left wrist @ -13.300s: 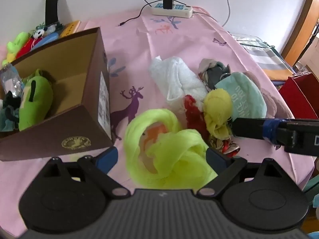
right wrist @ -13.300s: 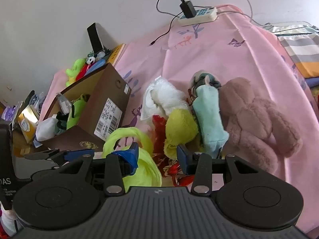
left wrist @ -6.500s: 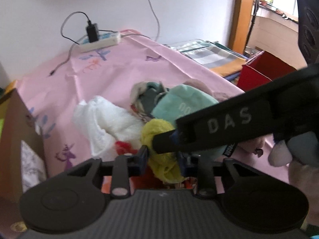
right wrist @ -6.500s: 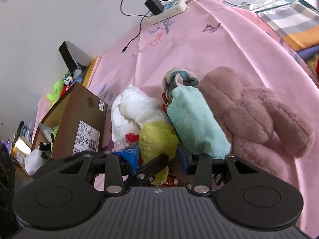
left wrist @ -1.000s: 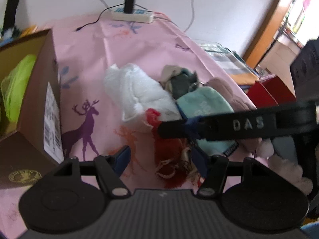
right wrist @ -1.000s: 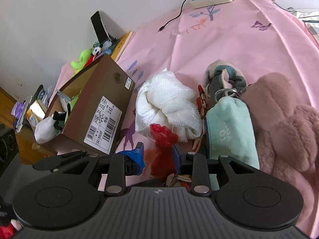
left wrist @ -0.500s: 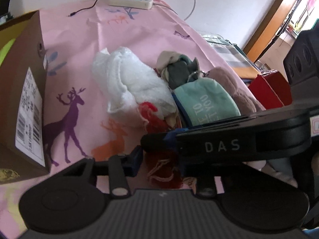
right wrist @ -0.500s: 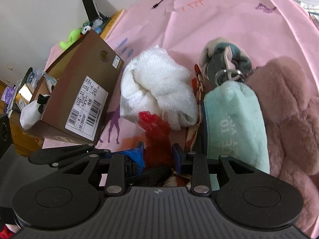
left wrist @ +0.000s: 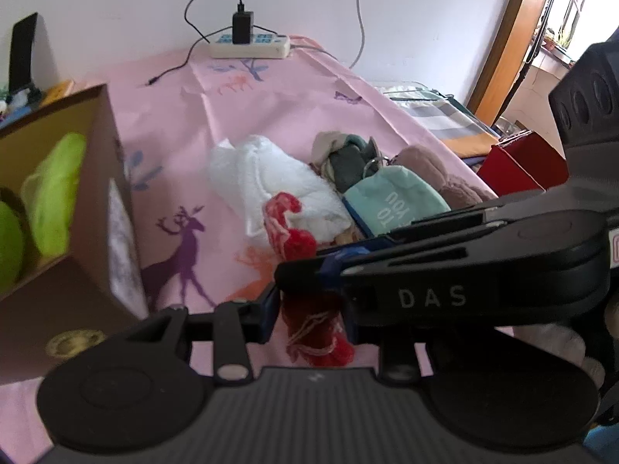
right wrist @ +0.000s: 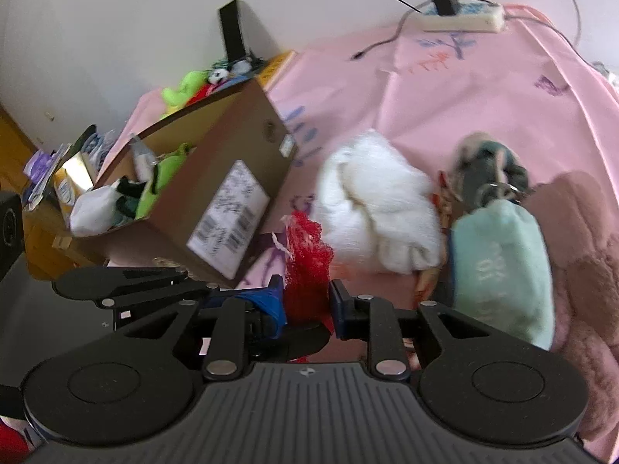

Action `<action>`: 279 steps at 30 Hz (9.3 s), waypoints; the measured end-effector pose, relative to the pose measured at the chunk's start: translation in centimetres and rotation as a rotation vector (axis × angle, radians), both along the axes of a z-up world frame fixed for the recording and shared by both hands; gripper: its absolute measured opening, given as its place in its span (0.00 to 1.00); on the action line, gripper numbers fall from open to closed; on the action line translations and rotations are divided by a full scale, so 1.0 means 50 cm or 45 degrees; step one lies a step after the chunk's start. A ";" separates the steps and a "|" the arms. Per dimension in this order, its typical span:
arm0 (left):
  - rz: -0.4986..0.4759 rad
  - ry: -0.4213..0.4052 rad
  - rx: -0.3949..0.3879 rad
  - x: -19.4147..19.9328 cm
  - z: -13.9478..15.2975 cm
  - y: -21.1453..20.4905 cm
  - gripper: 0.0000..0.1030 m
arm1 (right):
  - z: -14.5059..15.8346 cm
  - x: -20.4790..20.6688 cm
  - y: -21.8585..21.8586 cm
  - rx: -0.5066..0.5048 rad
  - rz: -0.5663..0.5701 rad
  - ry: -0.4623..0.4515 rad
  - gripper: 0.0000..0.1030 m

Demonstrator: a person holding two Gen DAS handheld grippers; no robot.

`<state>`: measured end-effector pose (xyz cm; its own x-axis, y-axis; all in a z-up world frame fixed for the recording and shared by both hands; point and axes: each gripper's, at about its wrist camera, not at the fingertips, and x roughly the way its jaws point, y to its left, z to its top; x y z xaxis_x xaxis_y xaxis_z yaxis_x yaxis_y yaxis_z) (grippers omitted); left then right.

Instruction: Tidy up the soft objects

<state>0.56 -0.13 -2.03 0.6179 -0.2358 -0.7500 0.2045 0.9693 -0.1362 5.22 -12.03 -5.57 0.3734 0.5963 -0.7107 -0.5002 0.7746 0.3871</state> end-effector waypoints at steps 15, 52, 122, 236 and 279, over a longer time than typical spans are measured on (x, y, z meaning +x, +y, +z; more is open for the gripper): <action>-0.025 -0.098 -0.026 -0.103 0.070 0.108 0.26 | 0.060 -0.069 0.103 0.032 0.036 -0.009 0.06; 0.007 -0.003 0.002 0.038 0.044 0.402 0.26 | 0.043 0.047 0.412 -0.134 -0.095 -0.006 0.07; 0.327 -0.096 0.365 -0.075 0.155 0.241 0.66 | 0.128 -0.092 0.231 -0.018 -0.230 -0.180 0.11; -0.170 -0.275 0.175 0.043 0.181 0.335 0.58 | 0.134 0.052 0.274 0.266 -0.156 -0.096 0.15; -0.103 -0.054 0.192 0.054 0.113 0.401 0.72 | 0.115 0.018 0.352 -0.043 -0.261 0.001 0.18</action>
<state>3.27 19.90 3.62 0.6334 -0.1731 -0.7542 0.2853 0.9582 0.0196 6.10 5.56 0.17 0.4838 0.4833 -0.7296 -0.3300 0.8729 0.3593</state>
